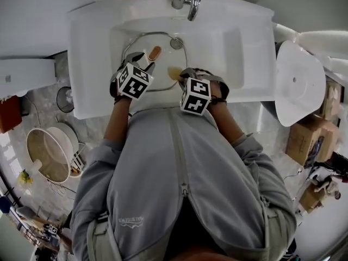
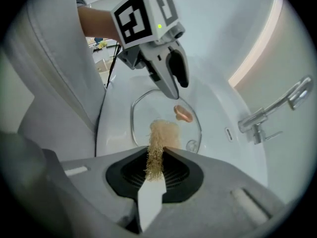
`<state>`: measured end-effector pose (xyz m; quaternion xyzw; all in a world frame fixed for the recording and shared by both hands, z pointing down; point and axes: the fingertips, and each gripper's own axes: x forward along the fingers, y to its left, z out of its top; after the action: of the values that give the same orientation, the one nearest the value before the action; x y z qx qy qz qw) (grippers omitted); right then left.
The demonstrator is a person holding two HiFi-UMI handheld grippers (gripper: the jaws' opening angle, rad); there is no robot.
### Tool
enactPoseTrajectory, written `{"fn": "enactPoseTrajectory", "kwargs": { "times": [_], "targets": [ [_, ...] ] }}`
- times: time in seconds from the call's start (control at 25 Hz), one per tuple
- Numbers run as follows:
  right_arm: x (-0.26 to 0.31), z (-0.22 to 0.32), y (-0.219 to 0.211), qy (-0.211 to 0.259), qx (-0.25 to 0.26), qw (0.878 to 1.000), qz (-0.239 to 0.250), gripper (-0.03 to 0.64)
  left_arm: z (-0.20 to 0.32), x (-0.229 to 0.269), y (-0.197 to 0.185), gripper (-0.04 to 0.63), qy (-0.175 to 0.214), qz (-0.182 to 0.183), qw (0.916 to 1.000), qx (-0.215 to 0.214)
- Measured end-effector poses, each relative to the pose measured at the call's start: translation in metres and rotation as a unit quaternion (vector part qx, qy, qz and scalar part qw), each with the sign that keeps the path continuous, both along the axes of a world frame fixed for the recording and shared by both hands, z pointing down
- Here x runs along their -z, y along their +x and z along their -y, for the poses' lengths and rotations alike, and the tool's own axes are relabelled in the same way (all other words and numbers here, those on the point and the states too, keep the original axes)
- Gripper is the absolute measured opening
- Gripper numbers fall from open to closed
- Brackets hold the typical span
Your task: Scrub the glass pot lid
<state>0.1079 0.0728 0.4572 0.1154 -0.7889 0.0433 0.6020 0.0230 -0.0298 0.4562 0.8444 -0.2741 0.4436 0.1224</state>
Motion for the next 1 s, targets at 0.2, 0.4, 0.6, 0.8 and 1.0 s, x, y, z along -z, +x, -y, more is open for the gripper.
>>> {"fn": "enactPoseTrajectory", "kwargs": {
  "times": [0.2,0.4,0.6,0.8,1.0],
  "targets": [
    [0.061,0.045,-0.013,0.125,-0.083,0.986,0.074,0.048,0.008,0.061,-0.010,0.052,0.093,-0.042,0.9943,0.033],
    [0.156,0.087,-0.025,0.254,-0.164,0.930,0.208,0.047,0.018,0.133,-0.012,0.006,0.186,-0.086,0.9773,0.052],
    [0.243,0.101,-0.028,0.342,-0.220,0.853,0.329,0.048,0.019,0.205,-0.020,0.006,0.241,-0.180,0.9480,0.103],
    [0.295,0.101,-0.009,0.360,-0.293,0.760,0.456,0.047,0.026,0.272,-0.035,0.006,0.273,-0.303,0.8969,0.172],
    [0.297,0.098,0.003,0.364,-0.328,0.726,0.483,0.046,0.013,0.291,-0.039,0.006,0.316,-0.328,0.8667,0.204]
  ]
}}
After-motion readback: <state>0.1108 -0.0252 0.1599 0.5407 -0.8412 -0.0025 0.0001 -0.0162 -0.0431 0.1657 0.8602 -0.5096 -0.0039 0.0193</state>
